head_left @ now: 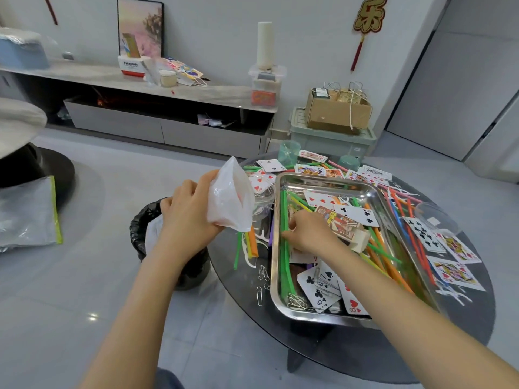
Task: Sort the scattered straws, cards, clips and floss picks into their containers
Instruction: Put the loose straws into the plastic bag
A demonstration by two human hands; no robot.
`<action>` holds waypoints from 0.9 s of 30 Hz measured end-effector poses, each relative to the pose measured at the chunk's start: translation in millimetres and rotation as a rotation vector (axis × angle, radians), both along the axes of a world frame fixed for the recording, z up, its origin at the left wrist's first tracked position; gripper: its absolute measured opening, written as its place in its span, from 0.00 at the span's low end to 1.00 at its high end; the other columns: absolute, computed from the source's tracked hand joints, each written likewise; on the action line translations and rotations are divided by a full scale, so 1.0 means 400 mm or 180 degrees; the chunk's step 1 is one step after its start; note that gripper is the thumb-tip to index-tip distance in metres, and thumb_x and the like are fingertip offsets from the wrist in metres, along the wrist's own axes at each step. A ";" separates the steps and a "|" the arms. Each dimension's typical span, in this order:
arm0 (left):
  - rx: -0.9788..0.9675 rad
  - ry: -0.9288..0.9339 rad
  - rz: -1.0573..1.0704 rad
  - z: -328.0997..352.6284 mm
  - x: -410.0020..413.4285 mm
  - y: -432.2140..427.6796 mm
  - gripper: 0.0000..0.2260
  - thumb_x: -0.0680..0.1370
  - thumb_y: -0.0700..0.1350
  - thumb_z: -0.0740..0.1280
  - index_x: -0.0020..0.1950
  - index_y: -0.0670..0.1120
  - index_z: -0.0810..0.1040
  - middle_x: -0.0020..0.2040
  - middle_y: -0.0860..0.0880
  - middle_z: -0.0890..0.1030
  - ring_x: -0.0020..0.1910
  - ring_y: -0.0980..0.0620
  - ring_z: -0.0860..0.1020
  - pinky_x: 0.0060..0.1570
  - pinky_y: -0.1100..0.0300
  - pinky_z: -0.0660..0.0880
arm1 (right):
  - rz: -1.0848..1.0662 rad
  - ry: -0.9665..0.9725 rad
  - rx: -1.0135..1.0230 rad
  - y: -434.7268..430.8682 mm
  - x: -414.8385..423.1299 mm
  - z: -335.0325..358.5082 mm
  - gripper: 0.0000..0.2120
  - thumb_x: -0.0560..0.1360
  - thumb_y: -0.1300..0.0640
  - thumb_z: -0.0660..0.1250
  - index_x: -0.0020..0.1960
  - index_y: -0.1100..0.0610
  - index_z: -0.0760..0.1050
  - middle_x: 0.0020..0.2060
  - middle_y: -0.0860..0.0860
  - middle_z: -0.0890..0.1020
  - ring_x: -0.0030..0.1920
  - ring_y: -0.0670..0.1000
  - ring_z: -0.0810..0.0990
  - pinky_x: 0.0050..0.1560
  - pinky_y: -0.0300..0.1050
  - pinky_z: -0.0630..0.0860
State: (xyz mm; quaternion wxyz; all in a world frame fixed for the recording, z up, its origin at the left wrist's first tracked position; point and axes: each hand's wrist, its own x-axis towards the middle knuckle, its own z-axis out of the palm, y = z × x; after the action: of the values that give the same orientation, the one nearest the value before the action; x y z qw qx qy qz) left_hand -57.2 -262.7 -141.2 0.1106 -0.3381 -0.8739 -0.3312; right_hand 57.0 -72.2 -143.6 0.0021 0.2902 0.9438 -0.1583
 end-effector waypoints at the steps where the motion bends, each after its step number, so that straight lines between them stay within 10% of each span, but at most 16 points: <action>1: 0.0019 0.0028 -0.0007 -0.001 0.001 0.000 0.34 0.70 0.55 0.72 0.71 0.61 0.58 0.53 0.50 0.70 0.56 0.47 0.69 0.55 0.53 0.55 | 0.0010 -0.0017 -0.0015 0.001 -0.004 -0.011 0.20 0.75 0.56 0.66 0.29 0.56 0.60 0.25 0.52 0.65 0.27 0.51 0.66 0.27 0.43 0.61; 14: -0.0061 0.0436 -0.0104 0.005 0.027 0.016 0.34 0.71 0.51 0.72 0.71 0.63 0.57 0.51 0.51 0.70 0.55 0.49 0.68 0.54 0.57 0.53 | -0.0035 -0.0305 -0.0117 0.003 -0.035 0.019 0.17 0.71 0.54 0.70 0.32 0.56 0.63 0.30 0.50 0.69 0.33 0.50 0.70 0.31 0.41 0.66; 20: -0.0167 0.0452 -0.0173 0.003 0.026 0.010 0.36 0.70 0.51 0.71 0.71 0.64 0.55 0.51 0.52 0.69 0.56 0.50 0.67 0.53 0.59 0.51 | -0.0319 0.1230 -0.1354 -0.004 0.063 0.106 0.01 0.71 0.64 0.67 0.42 0.60 0.77 0.32 0.55 0.81 0.34 0.52 0.84 0.40 0.50 0.82; 22: -0.0214 0.0317 -0.0150 -0.001 0.021 0.011 0.35 0.70 0.53 0.71 0.71 0.64 0.55 0.52 0.51 0.69 0.58 0.50 0.67 0.54 0.57 0.53 | 0.0021 0.1506 -0.1500 -0.010 0.115 0.154 0.10 0.73 0.66 0.65 0.44 0.52 0.77 0.34 0.50 0.81 0.33 0.47 0.84 0.35 0.42 0.81; 27: -0.0348 0.0196 0.0114 -0.007 -0.003 0.005 0.37 0.68 0.48 0.72 0.73 0.61 0.57 0.49 0.52 0.66 0.57 0.47 0.67 0.51 0.59 0.50 | 0.0540 0.1068 -0.0042 -0.006 0.204 0.217 0.10 0.75 0.60 0.65 0.51 0.47 0.79 0.46 0.44 0.77 0.43 0.44 0.77 0.41 0.40 0.70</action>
State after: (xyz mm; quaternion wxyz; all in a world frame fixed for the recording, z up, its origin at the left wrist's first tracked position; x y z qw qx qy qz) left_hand -58.3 -260.8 -143.8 0.1248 -0.3380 -0.8928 -0.2703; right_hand 138.4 -74.7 -56.8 -0.1401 0.1791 0.9509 -0.2099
